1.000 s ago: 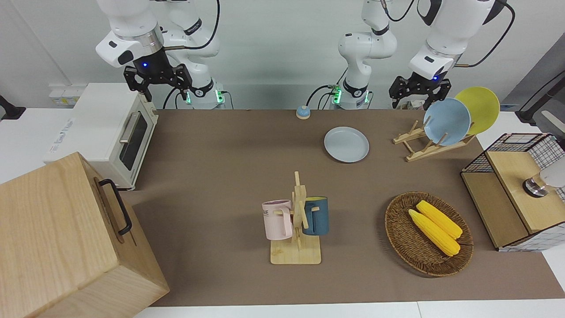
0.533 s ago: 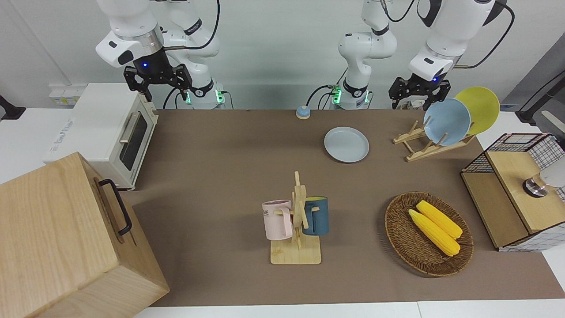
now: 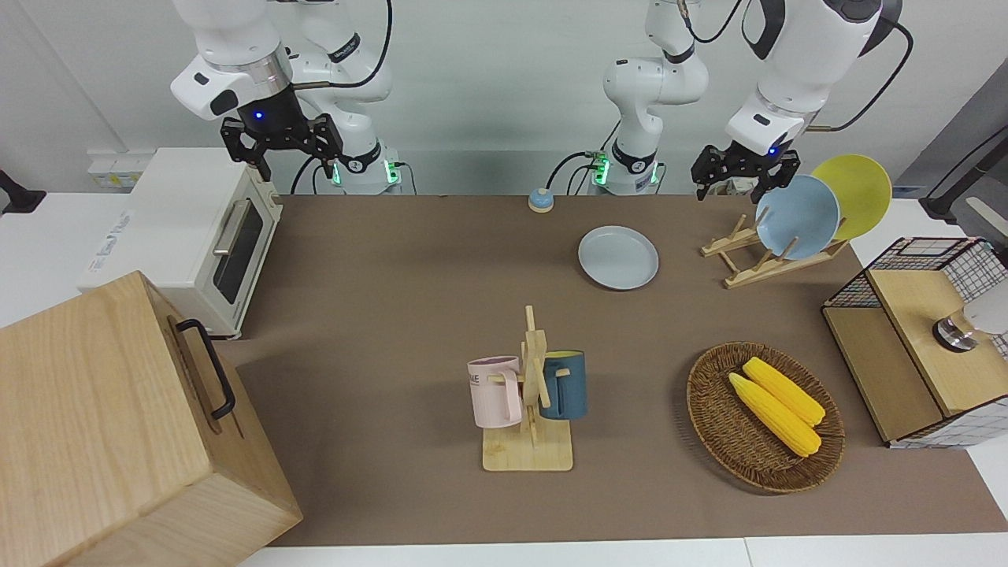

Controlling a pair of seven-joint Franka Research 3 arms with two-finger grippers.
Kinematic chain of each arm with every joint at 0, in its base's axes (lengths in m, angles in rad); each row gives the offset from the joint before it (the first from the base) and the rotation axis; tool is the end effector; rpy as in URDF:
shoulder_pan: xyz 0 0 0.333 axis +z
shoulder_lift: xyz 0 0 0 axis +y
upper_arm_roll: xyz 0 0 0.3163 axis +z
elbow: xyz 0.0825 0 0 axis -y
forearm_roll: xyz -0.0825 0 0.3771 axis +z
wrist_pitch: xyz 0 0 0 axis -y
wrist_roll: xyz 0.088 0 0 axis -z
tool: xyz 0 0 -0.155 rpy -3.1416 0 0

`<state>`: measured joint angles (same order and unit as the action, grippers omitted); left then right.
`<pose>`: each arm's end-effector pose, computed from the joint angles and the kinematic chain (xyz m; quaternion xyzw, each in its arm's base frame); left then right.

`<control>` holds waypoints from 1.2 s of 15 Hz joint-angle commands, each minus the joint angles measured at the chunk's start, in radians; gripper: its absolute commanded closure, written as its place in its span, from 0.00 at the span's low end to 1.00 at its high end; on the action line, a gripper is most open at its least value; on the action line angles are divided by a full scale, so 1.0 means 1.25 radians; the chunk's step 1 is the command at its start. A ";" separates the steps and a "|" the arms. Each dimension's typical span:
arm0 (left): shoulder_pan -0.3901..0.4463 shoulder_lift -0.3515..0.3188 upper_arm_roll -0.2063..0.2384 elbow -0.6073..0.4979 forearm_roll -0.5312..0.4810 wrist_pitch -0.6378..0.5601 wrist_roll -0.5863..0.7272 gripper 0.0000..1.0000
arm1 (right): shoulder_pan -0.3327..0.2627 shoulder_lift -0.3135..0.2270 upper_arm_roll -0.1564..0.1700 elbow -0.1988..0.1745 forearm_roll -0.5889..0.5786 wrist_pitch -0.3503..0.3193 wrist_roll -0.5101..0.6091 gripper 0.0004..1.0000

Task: Pick gray plate from table and place it on lower plate rack with left arm

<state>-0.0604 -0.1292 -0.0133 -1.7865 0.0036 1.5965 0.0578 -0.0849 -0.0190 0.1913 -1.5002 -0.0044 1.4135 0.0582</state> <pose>0.5010 -0.0367 0.5468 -0.9974 0.0657 0.0304 0.0029 0.5191 0.0557 0.6059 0.9991 0.0237 -0.0336 0.0068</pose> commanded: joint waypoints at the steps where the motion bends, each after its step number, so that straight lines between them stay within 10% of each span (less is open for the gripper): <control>1: 0.005 -0.011 0.007 -0.035 -0.022 0.030 -0.008 0.00 | -0.006 -0.002 0.005 0.005 0.006 -0.012 0.000 0.01; 18: 0.013 -0.146 0.009 -0.387 -0.035 0.251 -0.008 0.00 | -0.006 -0.002 0.005 0.005 0.006 -0.012 0.000 0.01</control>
<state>-0.0439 -0.2322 -0.0012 -2.1492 -0.0256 1.8428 0.0546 -0.0849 -0.0190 0.1913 -1.5002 -0.0044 1.4135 0.0582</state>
